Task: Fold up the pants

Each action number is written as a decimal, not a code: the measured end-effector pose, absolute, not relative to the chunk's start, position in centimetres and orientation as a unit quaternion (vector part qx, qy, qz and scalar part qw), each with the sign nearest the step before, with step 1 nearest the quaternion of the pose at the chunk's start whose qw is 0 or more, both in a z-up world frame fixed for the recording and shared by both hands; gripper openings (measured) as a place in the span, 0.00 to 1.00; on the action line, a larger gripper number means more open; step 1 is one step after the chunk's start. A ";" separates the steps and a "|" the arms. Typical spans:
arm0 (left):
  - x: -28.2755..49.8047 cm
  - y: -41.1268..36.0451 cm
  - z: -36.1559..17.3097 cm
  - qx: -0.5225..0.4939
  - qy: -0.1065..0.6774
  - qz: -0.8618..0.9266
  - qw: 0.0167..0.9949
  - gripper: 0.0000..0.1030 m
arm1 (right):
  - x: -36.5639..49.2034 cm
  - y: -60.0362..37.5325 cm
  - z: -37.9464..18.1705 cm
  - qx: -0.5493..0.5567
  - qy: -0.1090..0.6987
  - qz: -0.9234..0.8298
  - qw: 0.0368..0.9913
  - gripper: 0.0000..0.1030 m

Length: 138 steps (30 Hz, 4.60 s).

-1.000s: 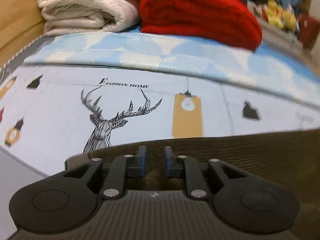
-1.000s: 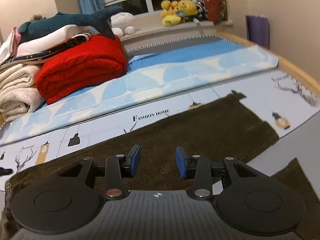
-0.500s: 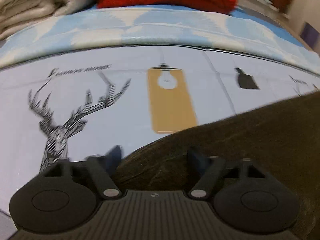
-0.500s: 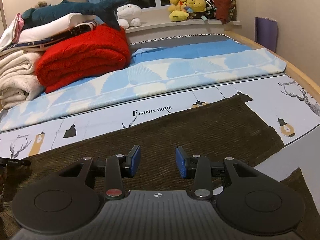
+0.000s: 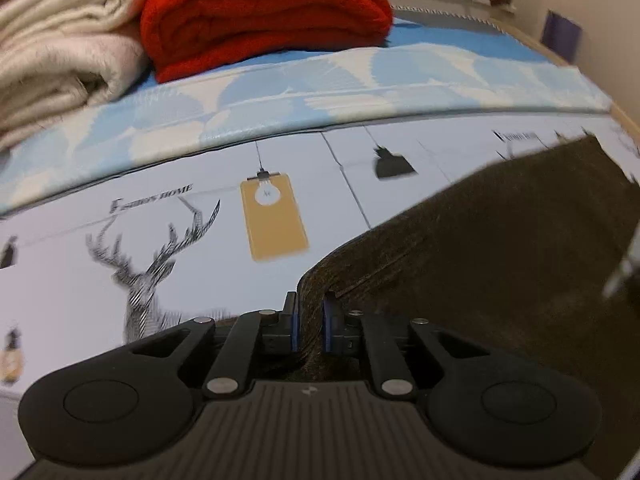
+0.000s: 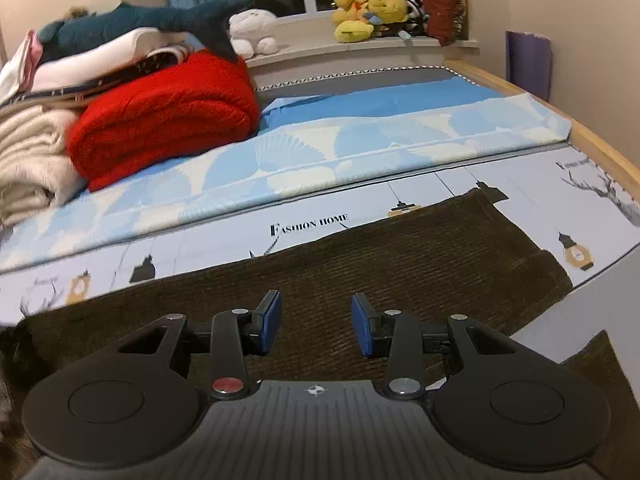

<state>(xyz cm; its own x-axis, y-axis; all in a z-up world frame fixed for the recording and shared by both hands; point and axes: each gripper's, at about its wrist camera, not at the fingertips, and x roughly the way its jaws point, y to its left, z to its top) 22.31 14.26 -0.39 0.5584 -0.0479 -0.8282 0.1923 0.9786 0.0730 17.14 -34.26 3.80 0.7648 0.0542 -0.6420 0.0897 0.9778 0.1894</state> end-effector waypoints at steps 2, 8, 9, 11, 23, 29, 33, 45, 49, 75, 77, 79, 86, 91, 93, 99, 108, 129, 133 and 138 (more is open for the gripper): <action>18.6 12.7 1.5 0.087 0.467 -0.065 0.877 0.07 | 16.9 -34.4 4.3 0.118 0.335 -0.015 0.935 0.39; 8.4 9.8 1.9 0.058 0.480 -0.070 0.873 0.03 | 13.9 -35.9 6.6 0.158 0.297 -0.041 0.941 0.39; 7.2 9.5 1.3 0.060 0.489 -0.074 0.867 0.03 | 13.2 -36.2 7.2 0.161 0.285 -0.047 0.944 0.39; 5.5 9.4 0.2 0.066 0.503 -0.079 0.858 0.03 | 11.9 -37.1 8.6 0.160 0.261 -0.056 0.950 0.39; 1.5 24.8 -2.5 -0.324 0.535 0.083 0.776 0.45 | 6.7 -43.3 6.9 0.169 0.266 -0.123 0.941 0.36; 2.6 24.9 -5.0 -0.336 0.566 0.106 0.745 0.61 | 7.1 -45.8 4.7 0.255 0.281 -0.126 0.917 0.34; 3.4 24.3 -5.5 -0.334 0.568 0.111 0.744 0.63 | 7.9 -46.8 3.0 0.313 0.300 -0.125 0.892 0.34; 6.1 24.6 -6.4 -0.333 0.561 0.148 0.743 0.64 | 12.5 -47.0 0.5 0.320 0.331 -0.108 0.881 0.34; 6.6 24.6 -4.4 -0.296 0.516 0.182 0.783 0.39 | 14.6 -46.7 -0.6 0.312 0.345 -0.104 0.879 0.35; 10.8 23.0 -4.1 -0.226 0.501 0.212 0.808 0.20 | 24.1 -49.0 -10.3 0.363 0.388 -0.103 0.841 0.39; 10.9 22.9 -4.1 -0.219 0.501 0.211 0.810 0.20 | 24.4 -49.3 -10.9 0.376 0.383 -0.099 0.838 0.39; 11.0 22.8 -4.1 -0.216 0.502 0.212 0.810 0.20 | 24.7 -49.5 -11.4 0.391 0.376 -0.099 0.834 0.40; 10.7 23.0 -3.8 -0.225 0.503 0.209 0.808 0.20 | 26.2 -48.7 -12.2 0.409 0.362 -0.090 0.833 0.24; 10.5 23.7 -3.2 -0.240 0.503 0.200 0.806 0.20 | 25.8 -48.6 -10.5 0.409 0.335 -0.106 0.842 0.03; 10.4 23.8 -2.9 -0.241 0.503 0.196 0.807 0.19 | 25.1 -48.6 -8.5 0.416 0.314 -0.103 0.847 0.03; 8.8 24.9 -1.4 -0.257 0.488 0.165 0.818 0.13 | 19.6 -48.5 -1.8 0.390 0.271 -0.090 0.875 0.02; 2.8 27.5 1.0 -0.275 0.463 0.124 0.833 0.12 | 3.7 -49.1 3.0 0.369 0.273 -0.126 0.879 0.02; 1.6 27.7 0.2 -0.188 0.531 0.215 0.798 0.42 | -6.3 -62.0 -9.2 0.496 0.359 -0.187 0.768 0.22; 1.7 29.0 -0.3 -0.226 0.528 0.244 0.781 0.45 | -5.4 -61.6 -11.2 0.567 0.345 -0.186 0.725 0.53; 1.9 30.0 -0.7 -0.236 0.526 0.254 0.777 0.48 | -4.8 -61.4 -12.1 0.615 0.321 -0.190 0.694 0.53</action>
<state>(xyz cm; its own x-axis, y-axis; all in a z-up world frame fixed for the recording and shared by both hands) 1.86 29.96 -0.67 0.3179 0.1460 -0.9368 -0.6432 0.7592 -0.0999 -4.83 -61.37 -12.05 0.7220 0.1308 -0.6794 0.6588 0.1701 0.7329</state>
